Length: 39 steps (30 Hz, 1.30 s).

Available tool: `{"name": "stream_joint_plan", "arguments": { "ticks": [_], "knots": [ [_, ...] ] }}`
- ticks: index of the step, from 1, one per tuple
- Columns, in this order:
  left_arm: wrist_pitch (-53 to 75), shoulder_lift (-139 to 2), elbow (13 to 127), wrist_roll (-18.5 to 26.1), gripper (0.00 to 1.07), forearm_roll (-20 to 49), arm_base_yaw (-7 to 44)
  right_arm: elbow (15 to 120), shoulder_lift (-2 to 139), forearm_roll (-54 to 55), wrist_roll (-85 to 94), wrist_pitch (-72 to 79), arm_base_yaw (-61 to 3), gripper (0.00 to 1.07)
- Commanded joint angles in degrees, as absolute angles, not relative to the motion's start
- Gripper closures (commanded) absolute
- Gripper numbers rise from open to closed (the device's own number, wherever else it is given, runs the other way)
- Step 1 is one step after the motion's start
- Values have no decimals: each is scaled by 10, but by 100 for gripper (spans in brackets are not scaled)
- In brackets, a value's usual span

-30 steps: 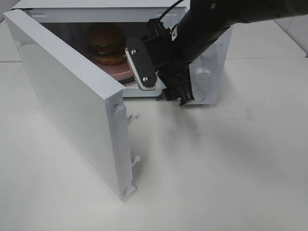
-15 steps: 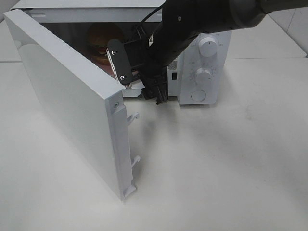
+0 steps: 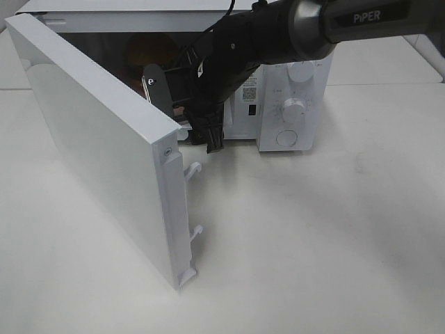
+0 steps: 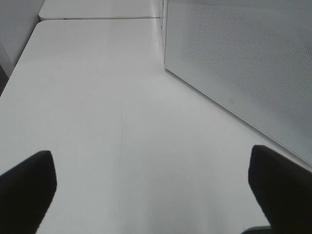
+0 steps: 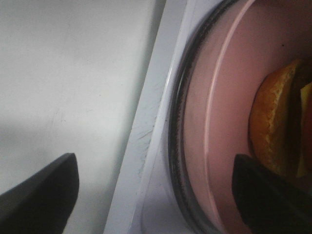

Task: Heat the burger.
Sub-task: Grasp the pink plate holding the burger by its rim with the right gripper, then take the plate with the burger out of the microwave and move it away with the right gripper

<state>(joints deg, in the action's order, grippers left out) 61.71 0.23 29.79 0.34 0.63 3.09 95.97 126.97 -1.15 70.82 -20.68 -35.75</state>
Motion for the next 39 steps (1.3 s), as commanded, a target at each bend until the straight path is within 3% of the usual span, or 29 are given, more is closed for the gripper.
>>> {"name": "stream_joint_plan", "arguments": {
  "ticks": [1, 12, 16, 18, 19, 20, 21, 22, 23, 24, 25, 26, 27, 39],
  "knots": [
    [613, 11, 296, 4, 6, 7, 30, 976, 1282, -11, 697, -209, -359, 24],
    [613, 11, 296, 4, 6, 7, 30, 1034, 1333, -13, 697, -233, -350, 26],
    [613, 11, 296, 4, 6, 7, 30, 1036, 1334, -13, 698, -232, -344, 32],
    [613, 11, 296, 4, 6, 7, 30, 1036, 1334, -14, 704, -231, -344, 47],
    [613, 11, 296, 4, 6, 7, 30, 1036, 1334, -14, 704, -231, -344, 47],
    [613, 11, 296, 4, 6, 7, 30, 1036, 1334, -14, 712, -231, -343, 61],
    [613, 11, 296, 4, 6, 7, 30, 1036, 1334, -14, 712, -231, -343, 61],
    [613, 11, 296, 4, 6, 7, 30, 1036, 1334, -14, 713, -231, -343, 76],
    [613, 11, 296, 4, 6, 7, 30, 1036, 1334, -14, 713, -231, -343, 85],
    [613, 11, 296, 4, 6, 7, 30, 1036, 1334, -14, 713, -231, -343, 85],
    [613, 11, 296, 4, 6, 7, 30, 1036, 1334, -13, 713, -231, -343, 100],
    [613, 11, 296, 4, 6, 7, 30, 1036, 1334, -13, 713, -231, -343, 100],
    [613, 11, 296, 4, 6, 7, 30, 1036, 1334, -13, 713, -231, -343, 107],
    [613, 11, 296, 4, 6, 7, 30, 1036, 1334, -11, 714, -253, -346, 107]
  ]
}}
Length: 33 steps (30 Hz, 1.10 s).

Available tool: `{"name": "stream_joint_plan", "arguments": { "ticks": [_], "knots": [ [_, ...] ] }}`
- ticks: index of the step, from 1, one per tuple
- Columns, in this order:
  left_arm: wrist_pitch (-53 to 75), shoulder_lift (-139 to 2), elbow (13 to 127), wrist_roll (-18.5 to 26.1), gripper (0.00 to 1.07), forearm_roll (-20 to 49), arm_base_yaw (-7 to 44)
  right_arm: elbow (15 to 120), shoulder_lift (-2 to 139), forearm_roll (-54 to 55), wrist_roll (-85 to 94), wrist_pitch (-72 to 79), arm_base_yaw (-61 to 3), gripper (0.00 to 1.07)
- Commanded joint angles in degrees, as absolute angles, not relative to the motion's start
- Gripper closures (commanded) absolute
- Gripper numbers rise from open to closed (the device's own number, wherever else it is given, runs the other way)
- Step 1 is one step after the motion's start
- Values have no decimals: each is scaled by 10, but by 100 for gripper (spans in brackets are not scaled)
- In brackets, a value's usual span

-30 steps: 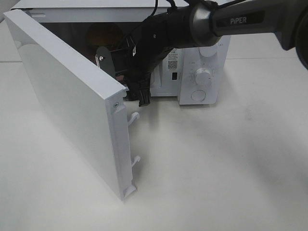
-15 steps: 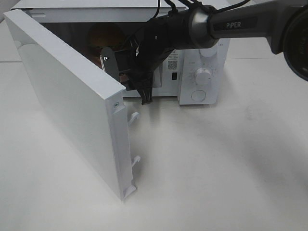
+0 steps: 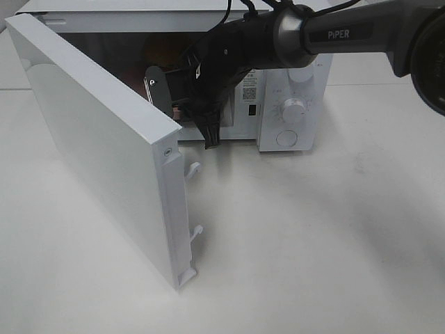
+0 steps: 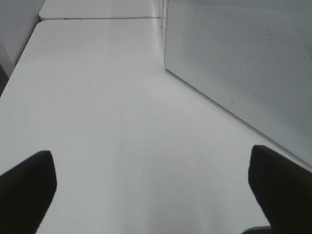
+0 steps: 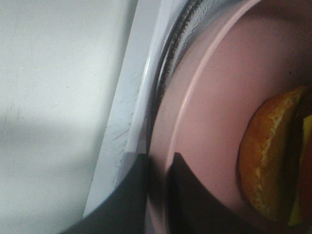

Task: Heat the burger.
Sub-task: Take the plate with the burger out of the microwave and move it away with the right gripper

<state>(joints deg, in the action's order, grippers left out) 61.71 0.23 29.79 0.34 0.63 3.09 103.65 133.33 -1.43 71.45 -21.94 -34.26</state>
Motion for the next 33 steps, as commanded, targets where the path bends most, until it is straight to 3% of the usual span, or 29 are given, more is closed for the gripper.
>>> {"name": "stream_joint_plan", "arguments": {
  "ticks": [1, 14, 33],
  "knots": [
    [613, 11, 296, 4, 6, 7, 30, 1036, 1334, -11, 722, -267, -351, 107],
    [613, 11, 296, 4, 6, 7, 30, 1032, 1304, 4, 791, -330, -364, 107],
    [613, 11, 296, 4, 6, 7, 30, 915, 1193, 48, 878, -282, -356, 107]
  ]
}}
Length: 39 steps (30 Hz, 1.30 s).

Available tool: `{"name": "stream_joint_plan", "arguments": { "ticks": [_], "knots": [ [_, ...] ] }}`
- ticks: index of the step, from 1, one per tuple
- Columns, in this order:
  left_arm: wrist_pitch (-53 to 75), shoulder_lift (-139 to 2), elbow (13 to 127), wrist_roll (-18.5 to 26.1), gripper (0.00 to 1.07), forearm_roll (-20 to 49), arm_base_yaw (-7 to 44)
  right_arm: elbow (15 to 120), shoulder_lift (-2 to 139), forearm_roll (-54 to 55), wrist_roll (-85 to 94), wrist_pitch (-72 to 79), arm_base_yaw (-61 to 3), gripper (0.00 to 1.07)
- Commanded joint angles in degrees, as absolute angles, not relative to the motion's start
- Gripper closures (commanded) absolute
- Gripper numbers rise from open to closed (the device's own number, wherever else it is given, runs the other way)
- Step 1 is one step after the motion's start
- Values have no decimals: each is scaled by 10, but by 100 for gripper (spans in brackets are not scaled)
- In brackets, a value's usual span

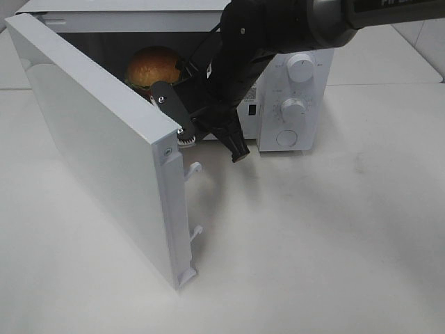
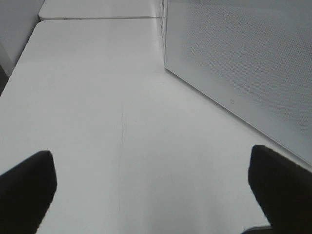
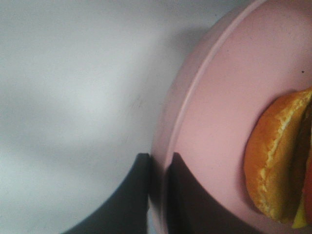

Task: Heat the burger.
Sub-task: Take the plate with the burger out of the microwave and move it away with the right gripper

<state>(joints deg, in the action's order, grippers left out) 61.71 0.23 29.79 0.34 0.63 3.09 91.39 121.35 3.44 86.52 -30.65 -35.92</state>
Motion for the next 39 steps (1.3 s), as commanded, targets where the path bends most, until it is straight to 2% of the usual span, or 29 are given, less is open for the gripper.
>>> {"name": "stream_joint_plan", "arguments": {
  "ticks": [1, 4, 11, 39],
  "knots": [
    [613, 11, 296, 4, 6, 7, 30, 915, 1190, 60, 879, -284, -356, 107],
    [613, 11, 296, 4, 6, 7, 30, 915, 1177, 92, 902, -301, -351, 107],
    [613, 11, 296, 4, 6, 7, 30, 903, 1163, 92, 909, -309, -351, 107],
    [613, 11, 296, 4, 6, 7, 30, 690, 1010, 109, 965, -257, -351, 107]
  ]
}}
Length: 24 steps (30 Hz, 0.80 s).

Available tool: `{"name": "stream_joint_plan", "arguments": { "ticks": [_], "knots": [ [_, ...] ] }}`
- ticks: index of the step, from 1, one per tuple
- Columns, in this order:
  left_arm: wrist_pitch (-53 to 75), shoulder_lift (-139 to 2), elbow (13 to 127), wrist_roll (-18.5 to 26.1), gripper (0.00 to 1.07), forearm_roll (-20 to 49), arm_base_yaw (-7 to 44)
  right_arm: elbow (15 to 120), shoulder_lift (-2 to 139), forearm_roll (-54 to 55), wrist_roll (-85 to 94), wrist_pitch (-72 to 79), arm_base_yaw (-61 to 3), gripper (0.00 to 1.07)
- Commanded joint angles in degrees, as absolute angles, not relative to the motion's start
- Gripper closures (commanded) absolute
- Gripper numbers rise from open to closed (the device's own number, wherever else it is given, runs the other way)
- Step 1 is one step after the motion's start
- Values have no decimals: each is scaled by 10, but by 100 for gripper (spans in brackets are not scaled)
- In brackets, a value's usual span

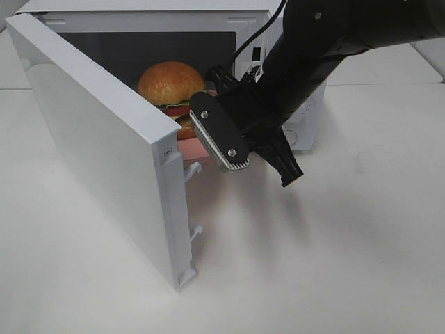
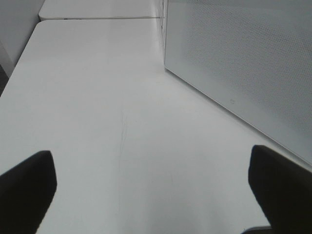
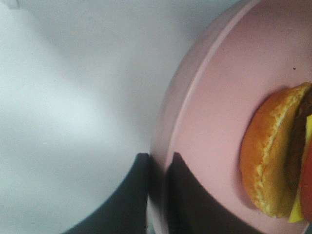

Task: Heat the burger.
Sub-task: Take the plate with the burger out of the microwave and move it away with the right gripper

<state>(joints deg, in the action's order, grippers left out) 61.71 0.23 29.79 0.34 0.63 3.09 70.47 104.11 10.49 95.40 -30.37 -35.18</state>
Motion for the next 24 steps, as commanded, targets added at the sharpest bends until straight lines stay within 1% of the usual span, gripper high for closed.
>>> {"name": "stream_joint_plan", "arguments": {
  "ticks": [1, 5, 6, 14, 24],
  "knots": [
    [613, 11, 296, 4, 6, 7, 30, 673, 998, 109, 965, -252, -351, 107],
    [613, 11, 296, 4, 6, 7, 30, 643, 980, 109, 967, -244, -351, 107],
    [613, 11, 296, 4, 6, 7, 30, 619, 966, 109, 968, -230, -351, 107],
    [613, 11, 296, 4, 6, 7, 30, 528, 909, 109, 970, -171, -351, 107],
    [613, 11, 296, 4, 6, 7, 30, 449, 842, 125, 963, -169, -352, 107]
  ]
}}
